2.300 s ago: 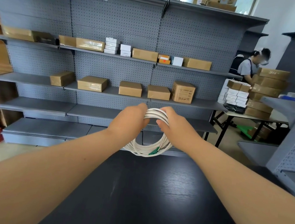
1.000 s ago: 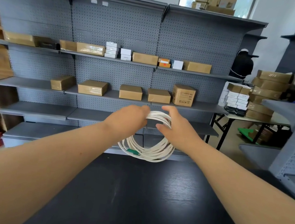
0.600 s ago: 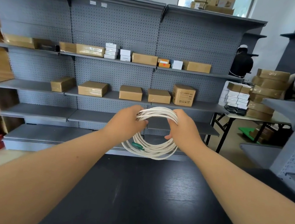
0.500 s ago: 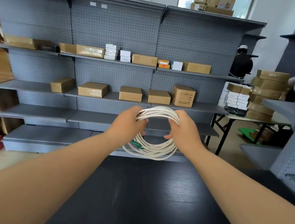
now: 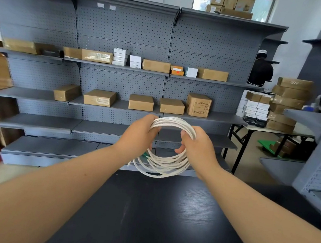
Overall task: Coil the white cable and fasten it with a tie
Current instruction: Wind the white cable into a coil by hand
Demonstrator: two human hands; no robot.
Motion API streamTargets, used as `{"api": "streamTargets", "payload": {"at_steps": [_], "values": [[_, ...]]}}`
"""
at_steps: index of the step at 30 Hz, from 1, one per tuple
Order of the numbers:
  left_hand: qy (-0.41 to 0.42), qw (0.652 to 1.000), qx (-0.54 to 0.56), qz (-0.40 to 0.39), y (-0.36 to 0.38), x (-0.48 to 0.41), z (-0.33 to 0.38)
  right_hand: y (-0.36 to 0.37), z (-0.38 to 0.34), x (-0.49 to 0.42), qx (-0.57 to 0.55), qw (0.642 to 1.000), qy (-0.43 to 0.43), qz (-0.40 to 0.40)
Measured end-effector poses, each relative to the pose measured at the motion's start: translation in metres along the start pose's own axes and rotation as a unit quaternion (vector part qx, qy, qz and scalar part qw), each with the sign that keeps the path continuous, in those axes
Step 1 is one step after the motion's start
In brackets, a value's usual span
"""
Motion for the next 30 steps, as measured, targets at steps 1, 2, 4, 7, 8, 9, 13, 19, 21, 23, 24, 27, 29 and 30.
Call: {"api": "streamTargets", "payload": {"at_steps": [1, 2, 4, 7, 8, 9, 13, 19, 21, 23, 24, 27, 29, 30], "values": [[0.012, 1.000, -0.023, -0.001, -0.001, 0.000, 0.000, 0.000, 0.001, -0.001, -0.002, 1.000, 0.008, -0.018], [0.026, 0.999, -0.046, -0.002, -0.003, -0.001, 0.001, 0.000, 0.001, -0.002, -0.011, 0.999, 0.017, -0.041], [0.049, 0.995, -0.082, -0.011, -0.007, -0.002, 0.005, 0.001, 0.001, -0.002, -0.012, 0.996, 0.024, -0.080], [0.064, 0.991, -0.116, -0.033, -0.013, -0.004, 0.012, 0.001, -0.004, -0.002, 0.011, 0.996, 0.002, -0.090], [0.068, 0.989, -0.122, -0.040, -0.015, -0.006, 0.014, 0.001, -0.006, -0.002, 0.014, 0.996, -0.008, -0.083], [0.070, 0.988, -0.126, -0.045, -0.017, -0.008, 0.016, 0.001, -0.008, -0.002, 0.013, 0.997, -0.016, -0.073], [0.082, 0.986, -0.128, -0.062, -0.023, -0.015, 0.018, 0.000, -0.018, -0.002, -0.005, 0.998, -0.038, -0.047], [0.083, 0.984, -0.135, -0.079, -0.028, -0.016, 0.021, -0.003, -0.028, -0.002, 0.110, 0.991, -0.069, -0.042], [0.082, 0.983, -0.134, -0.091, -0.027, -0.016, 0.022, -0.002, -0.027, -0.003, 0.102, 0.992, -0.047, -0.062], [0.080, 0.983, -0.130, -0.100, -0.028, -0.016, 0.023, 0.003, -0.026, -0.002, 0.057, 0.993, -0.022, -0.104], [0.078, 0.983, -0.130, -0.105, -0.028, -0.016, 0.023, 0.005, -0.025, -0.001, 0.043, 0.992, -0.016, -0.118], [0.059, 0.983, -0.123, -0.121, -0.028, -0.016, 0.019, 0.010, -0.023, 0.001, 0.060, 0.992, -0.027, -0.109], [0.041, 0.986, -0.101, -0.127, -0.026, -0.015, 0.017, 0.012, -0.022, 0.003, 0.099, 0.990, -0.047, -0.084], [0.036, 0.987, -0.091, -0.127, -0.026, -0.014, 0.016, 0.012, -0.023, 0.003, 0.119, 0.988, -0.060, -0.072]]}}
Point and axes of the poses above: each hand's wrist, its own x-axis away from the middle knuckle, its own y-axis out of the palm, z = x × y, the point moved 4 cm from there along -x, towards the middle knuckle, and after that the axes turned 8 degrees about x, right-handed, at the moved point
